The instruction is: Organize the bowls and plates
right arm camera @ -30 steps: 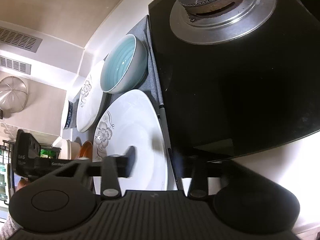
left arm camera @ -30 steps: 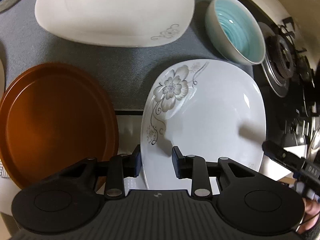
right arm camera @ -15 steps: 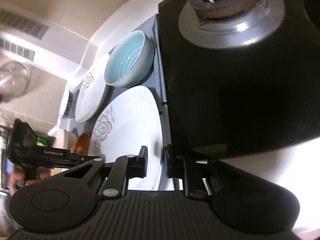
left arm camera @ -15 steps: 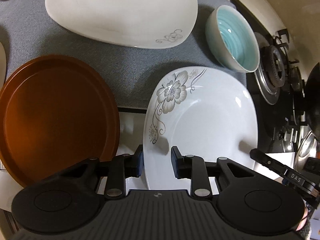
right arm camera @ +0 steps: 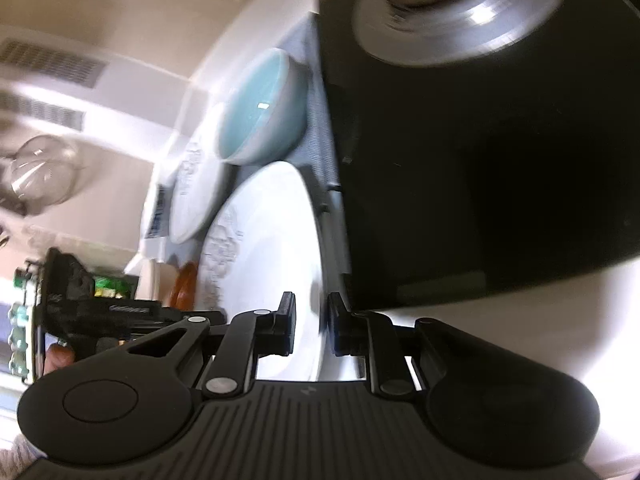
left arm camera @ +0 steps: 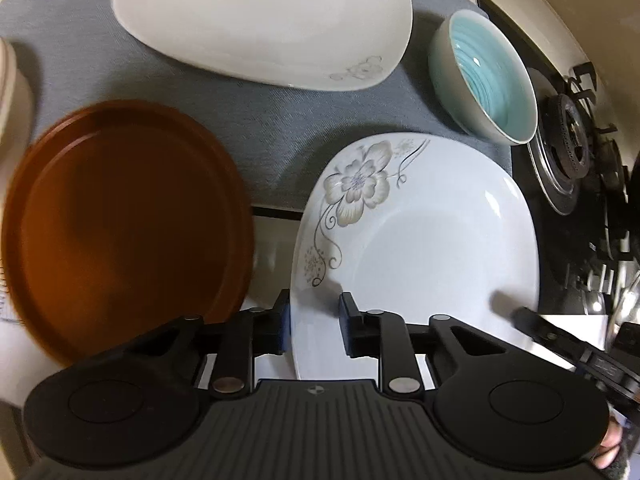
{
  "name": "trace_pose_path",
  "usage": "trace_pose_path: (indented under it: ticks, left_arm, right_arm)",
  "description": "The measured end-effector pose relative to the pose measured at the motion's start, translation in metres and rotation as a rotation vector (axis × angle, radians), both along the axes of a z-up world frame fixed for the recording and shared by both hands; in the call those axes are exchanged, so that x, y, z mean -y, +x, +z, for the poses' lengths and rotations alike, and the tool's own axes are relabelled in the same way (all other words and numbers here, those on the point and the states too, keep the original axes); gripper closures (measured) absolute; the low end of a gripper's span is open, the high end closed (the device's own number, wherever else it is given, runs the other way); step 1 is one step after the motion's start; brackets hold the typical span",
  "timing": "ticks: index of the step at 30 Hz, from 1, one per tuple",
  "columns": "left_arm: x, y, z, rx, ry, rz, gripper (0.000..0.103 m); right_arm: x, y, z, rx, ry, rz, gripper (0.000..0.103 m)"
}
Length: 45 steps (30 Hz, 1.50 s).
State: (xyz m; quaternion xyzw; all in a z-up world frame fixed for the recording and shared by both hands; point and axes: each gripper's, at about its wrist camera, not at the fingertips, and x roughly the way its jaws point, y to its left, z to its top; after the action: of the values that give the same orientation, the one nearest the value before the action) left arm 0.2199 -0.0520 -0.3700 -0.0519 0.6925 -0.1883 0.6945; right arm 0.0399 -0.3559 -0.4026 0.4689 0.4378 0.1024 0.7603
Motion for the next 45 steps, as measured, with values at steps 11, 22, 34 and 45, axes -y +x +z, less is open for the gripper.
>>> trace_pose_path:
  ticks: [11, 22, 34, 45]
  left_arm:
    - [0.006, -0.007, -0.009, -0.043, -0.044, 0.004, 0.082]
    - [0.012, -0.014, 0.008, 0.022, 0.014, 0.014, 0.084]
    - [0.007, -0.020, 0.042, 0.059, -0.028, 0.035, 0.084]
    - [-0.019, -0.018, 0.080, 0.104, -0.064, 0.087, 0.084]
  right_arm:
    - [0.011, -0.007, -0.007, -0.045, 0.002, -0.026, 0.089]
    - [0.010, -0.010, -0.009, -0.036, 0.029, -0.009, 0.088]
    - [0.017, -0.013, 0.001, -0.010, 0.045, -0.020, 0.088]
    - [0.008, -0.001, 0.022, 0.064, 0.039, 0.021, 0.088]
